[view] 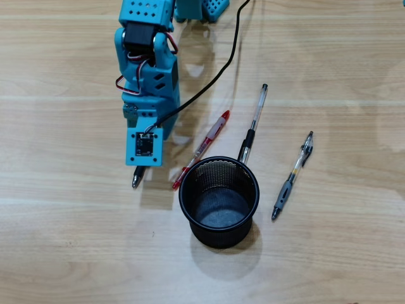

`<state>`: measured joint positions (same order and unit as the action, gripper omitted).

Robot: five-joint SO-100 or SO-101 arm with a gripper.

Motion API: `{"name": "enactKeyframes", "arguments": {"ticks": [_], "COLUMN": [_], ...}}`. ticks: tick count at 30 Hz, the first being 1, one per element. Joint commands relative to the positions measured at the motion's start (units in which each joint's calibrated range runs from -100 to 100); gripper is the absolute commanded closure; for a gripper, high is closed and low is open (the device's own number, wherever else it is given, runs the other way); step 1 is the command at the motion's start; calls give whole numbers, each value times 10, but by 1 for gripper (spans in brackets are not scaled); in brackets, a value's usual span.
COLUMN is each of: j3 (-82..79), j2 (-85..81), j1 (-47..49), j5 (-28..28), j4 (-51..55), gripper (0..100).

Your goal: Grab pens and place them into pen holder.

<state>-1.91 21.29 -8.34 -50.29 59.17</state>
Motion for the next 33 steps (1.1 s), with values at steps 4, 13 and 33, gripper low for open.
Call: {"name": "enactKeyframes", "arguments": {"ticks": [4, 13, 33], "j3": [33, 33, 14], "j2": [21, 46, -108], "j1": [-11, -11, -45], "j5": [-2, -3, 11], "j4": [4, 1, -2], "gripper": [81, 92, 98]}}
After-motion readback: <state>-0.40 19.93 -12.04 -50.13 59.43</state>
